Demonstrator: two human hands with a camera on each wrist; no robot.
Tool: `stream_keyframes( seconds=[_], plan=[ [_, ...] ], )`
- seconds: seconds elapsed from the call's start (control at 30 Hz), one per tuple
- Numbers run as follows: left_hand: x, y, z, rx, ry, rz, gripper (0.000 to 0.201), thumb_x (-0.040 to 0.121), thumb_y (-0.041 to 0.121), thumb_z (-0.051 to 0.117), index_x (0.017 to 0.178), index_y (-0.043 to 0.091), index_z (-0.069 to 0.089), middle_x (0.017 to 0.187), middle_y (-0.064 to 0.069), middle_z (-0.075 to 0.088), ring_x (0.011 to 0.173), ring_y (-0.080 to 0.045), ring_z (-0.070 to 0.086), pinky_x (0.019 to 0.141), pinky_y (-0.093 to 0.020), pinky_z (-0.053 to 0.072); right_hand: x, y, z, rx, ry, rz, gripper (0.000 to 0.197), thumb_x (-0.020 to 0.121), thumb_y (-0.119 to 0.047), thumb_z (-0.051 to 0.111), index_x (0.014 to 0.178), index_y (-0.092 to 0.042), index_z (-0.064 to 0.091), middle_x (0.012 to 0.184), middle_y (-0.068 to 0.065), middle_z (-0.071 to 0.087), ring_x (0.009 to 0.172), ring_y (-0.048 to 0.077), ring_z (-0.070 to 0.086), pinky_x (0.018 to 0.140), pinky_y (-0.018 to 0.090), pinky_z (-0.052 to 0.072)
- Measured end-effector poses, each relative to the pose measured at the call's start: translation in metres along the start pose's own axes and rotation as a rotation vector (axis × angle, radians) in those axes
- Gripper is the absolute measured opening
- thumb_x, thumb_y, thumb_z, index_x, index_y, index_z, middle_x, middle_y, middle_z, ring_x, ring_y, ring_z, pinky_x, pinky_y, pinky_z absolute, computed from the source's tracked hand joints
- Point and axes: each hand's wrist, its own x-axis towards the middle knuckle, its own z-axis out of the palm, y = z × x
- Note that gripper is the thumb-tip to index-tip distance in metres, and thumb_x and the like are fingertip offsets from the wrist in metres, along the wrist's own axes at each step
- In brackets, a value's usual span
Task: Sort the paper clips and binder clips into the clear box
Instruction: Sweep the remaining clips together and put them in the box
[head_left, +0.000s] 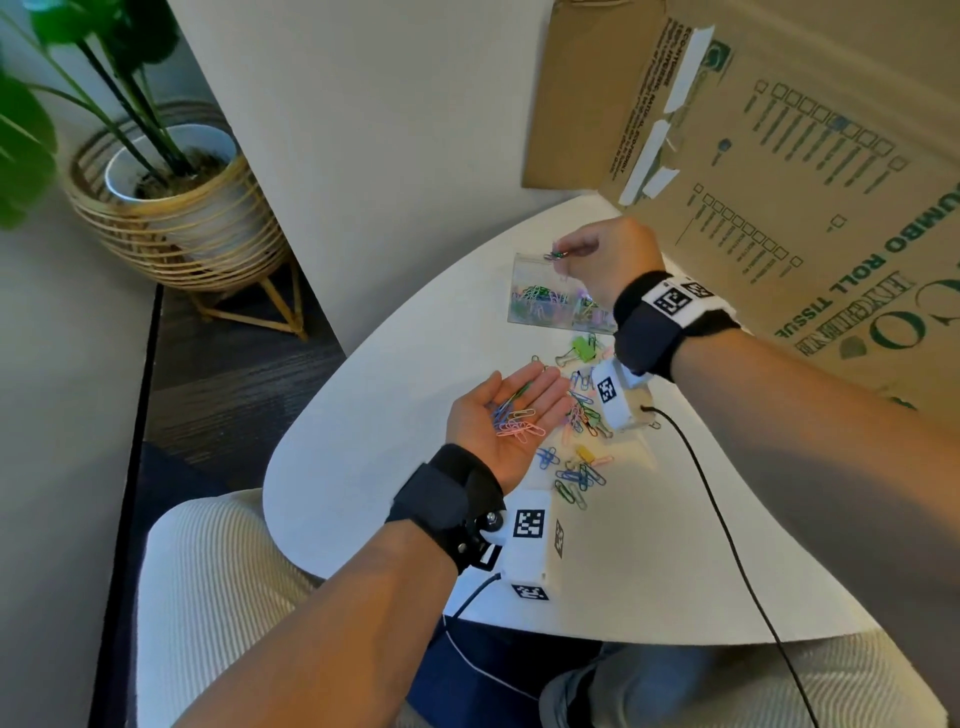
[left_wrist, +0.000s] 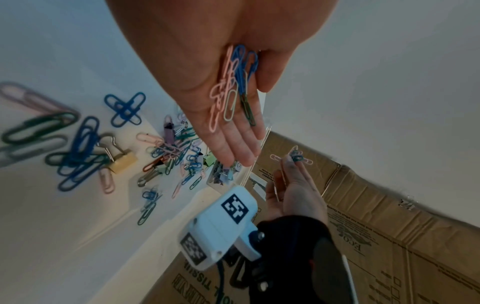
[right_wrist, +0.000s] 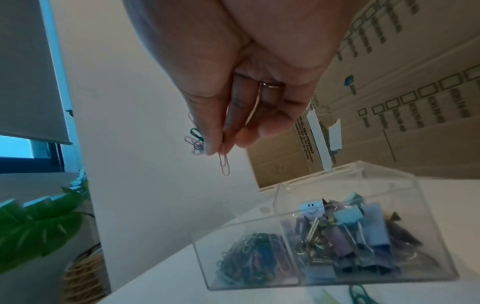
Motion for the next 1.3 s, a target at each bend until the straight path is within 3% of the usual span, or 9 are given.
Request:
stream_keyframes(
  seconds=[0.13,0.27,0.47,0.57,0.7,0.8,0.97,1.2,1.3],
  plan=[
    [-0.002,0.003,-0.001,0.008,0.005,0.005,0.045,0.102,0.026,0.031,0.107,-0.007,0.061,0.102,-0.026,0.069,0.096,-0.038,0.065,0.084,-0.045,0.054,-0.003,0.008,0.008,-0.35,-0.227,0.005,0.027,0.09,-0.027,0.064,0.117,-0.026,0.07,0.126,-0.001,0.065,0.11,0.021,0.062,0.095,0.027,0.048],
    [-0.002,0.008,-0.001,-0.027,-0.006,0.009,0.044,0.102,0.024,0.032,0.105,-0.009,0.061,0.1,-0.028,0.068,0.094,-0.04,0.065,0.088,-0.05,0.051,-0.031,0.009,0.005,-0.352,-0.234,-0.118,0.038,0.095,-0.035,0.057,0.133,-0.028,0.057,0.142,-0.001,0.053,0.125,0.02,0.052,0.105,0.03,0.04],
    [-0.002,0.006,0.006,-0.066,-0.035,0.019,0.044,0.102,0.027,0.03,0.111,-0.006,0.059,0.1,-0.025,0.067,0.092,-0.037,0.065,0.086,-0.045,0.053,-0.105,-0.01,-0.003,-0.273,-0.379,-0.386,0.024,0.088,-0.03,0.067,0.111,-0.022,0.07,0.101,-0.005,0.063,0.084,0.01,0.058,0.083,0.031,0.05],
    [-0.004,0.004,0.01,-0.003,-0.013,0.025,0.045,0.102,0.028,0.029,0.102,-0.002,0.063,0.089,-0.018,0.065,0.081,-0.032,0.065,0.076,-0.04,0.054,-0.124,-0.015,-0.003,-0.485,-0.513,-0.434,0.032,0.088,-0.031,0.065,0.12,-0.024,0.065,0.101,-0.01,0.057,0.089,0.012,0.055,0.082,0.029,0.045],
    [-0.01,-0.005,0.012,0.04,0.026,0.008,0.041,0.1,0.027,0.034,0.105,0.0,0.064,0.107,-0.017,0.063,0.106,-0.03,0.056,0.101,-0.038,0.042,-0.133,-0.014,0.006,-0.595,-0.481,-0.419,0.031,0.091,-0.023,0.057,0.122,-0.023,0.06,0.109,0.003,0.064,0.096,0.024,0.06,0.079,0.034,0.047],
    [-0.009,-0.008,0.007,0.001,0.051,0.018,0.034,0.099,0.026,0.039,0.11,0.002,0.061,0.102,-0.014,0.062,0.105,-0.027,0.057,0.108,-0.035,0.037,-0.133,-0.01,0.016,-0.585,-0.473,-0.4,0.026,0.09,-0.017,0.056,0.115,-0.021,0.062,0.109,0.002,0.065,0.097,0.025,0.06,0.075,0.031,0.043],
    [-0.012,-0.006,0.005,0.031,0.015,0.004,0.041,0.1,0.026,0.035,0.117,0.0,0.061,0.114,-0.019,0.065,0.123,-0.033,0.051,0.109,-0.04,0.034,-0.137,-0.008,0.023,-0.56,-0.539,-0.407,0.039,0.089,-0.008,0.051,0.124,-0.022,0.063,0.125,0.003,0.059,0.111,0.024,0.053,0.093,0.04,0.046],
    [-0.01,-0.011,0.001,0.075,0.009,-0.028,0.043,0.099,0.031,0.035,0.121,0.005,0.062,0.127,-0.017,0.06,0.125,-0.034,0.05,0.111,-0.044,0.033,-0.139,-0.01,0.021,-0.632,-0.615,-0.391,0.035,0.09,-0.006,0.047,0.119,-0.018,0.061,0.114,0.008,0.061,0.101,0.028,0.058,0.083,0.043,0.051],
    [-0.009,-0.008,0.005,0.082,-0.002,-0.018,0.043,0.1,0.029,0.034,0.115,0.003,0.064,0.114,-0.017,0.067,0.119,-0.033,0.054,0.108,-0.042,0.036,-0.138,-0.014,0.016,-0.634,-0.582,-0.381,0.028,0.092,-0.008,0.046,0.111,-0.017,0.064,0.103,0.01,0.063,0.094,0.028,0.057,0.078,0.038,0.049]
  ],
)
